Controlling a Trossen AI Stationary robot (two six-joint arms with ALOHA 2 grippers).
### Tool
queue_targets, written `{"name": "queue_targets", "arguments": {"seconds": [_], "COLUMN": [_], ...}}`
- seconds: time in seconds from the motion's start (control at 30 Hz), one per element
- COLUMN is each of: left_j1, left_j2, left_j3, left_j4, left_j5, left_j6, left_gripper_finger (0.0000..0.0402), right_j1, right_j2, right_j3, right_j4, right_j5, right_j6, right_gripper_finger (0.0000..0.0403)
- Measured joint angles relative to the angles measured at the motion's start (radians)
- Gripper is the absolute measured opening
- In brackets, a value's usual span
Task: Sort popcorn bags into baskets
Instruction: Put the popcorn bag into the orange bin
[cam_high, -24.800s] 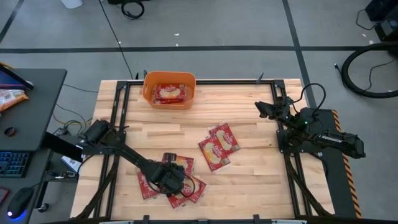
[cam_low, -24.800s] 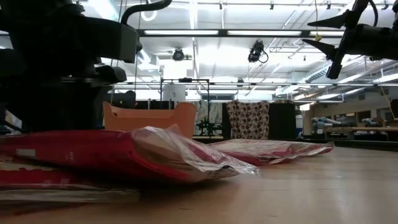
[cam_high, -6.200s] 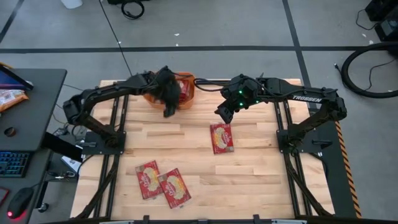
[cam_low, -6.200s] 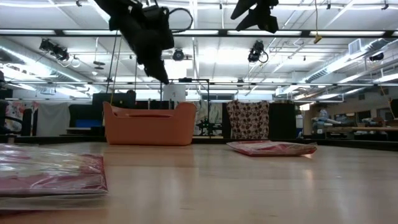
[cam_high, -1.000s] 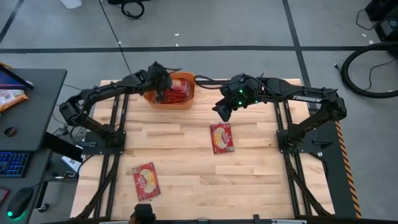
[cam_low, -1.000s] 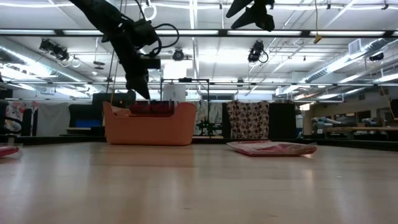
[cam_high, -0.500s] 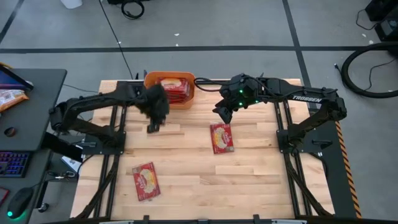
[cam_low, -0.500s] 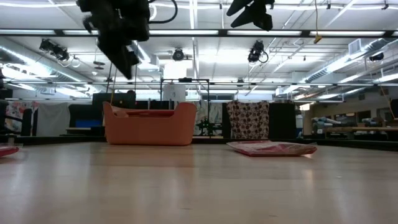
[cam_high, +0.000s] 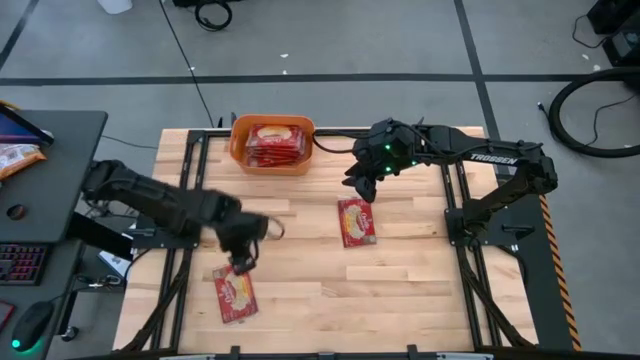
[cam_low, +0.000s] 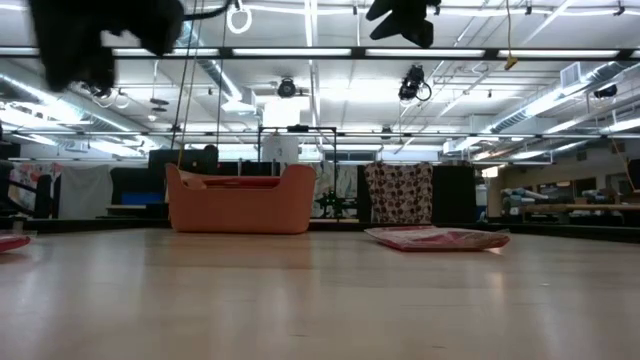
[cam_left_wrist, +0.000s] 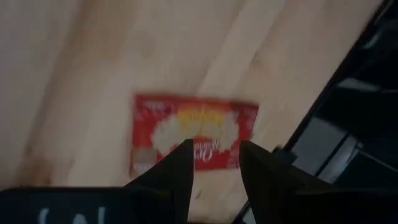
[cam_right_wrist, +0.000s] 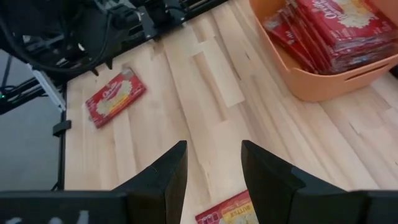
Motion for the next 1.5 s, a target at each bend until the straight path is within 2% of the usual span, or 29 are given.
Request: {"name": "queue_targets", "arguments": {"seconds": [0.13, 0.4, 0.63, 0.8, 1.03, 1.27, 1.37, 1.5], "left_j1": [-0.123, -0.289, -0.379, -0.412, -0.450, -0.425, -0.395, -0.337], "left_j2": [-0.033, -0.059, -0.059, -0.056, -0.048, 0.027, 0.056, 0.079], "left_j3": [-0.093, -0.332, -0.481, -0.519, -0.524, -0.523, -0.518, -0.518], "left_j4": [0.038, 0.402, 0.620, 0.642, 0.648, 0.685, 0.749, 0.823], "left_j5": [0.006, 0.116, 0.185, 0.180, 0.079, -0.029, -0.144, -0.396], "left_j6": [-0.189, -0.621, -0.821, -0.790, -0.522, -0.481, -0.483, -0.527], "left_gripper_finger": [0.0132, 0.0132, 0.0132, 0.0132, 0.0132, 0.0132, 0.0132, 0.0132], "right_j1": [0.000, 0.008, 0.049, 0.066, 0.066, 0.066, 0.066, 0.066], "right_j2": [0.000, 0.000, 0.000, 0.000, 0.000, 0.000, 0.000, 0.000], "right_j3": [0.000, 0.000, 0.000, 0.000, 0.000, 0.000, 0.000, 0.000], "right_j4": [0.000, -0.001, -0.002, -0.003, 0.000, 0.008, 0.028, 0.047], "right_j5": [-0.039, -0.074, -0.073, -0.062, -0.057, -0.054, -0.054, -0.054], "right_j6": [-0.013, 0.016, 0.021, 0.021, 0.036, 0.040, 0.040, 0.040], "right_gripper_finger": [0.0155, 0.0155, 0.0155, 0.0155, 0.0155, 0.0155, 0.0155, 0.0155]}}
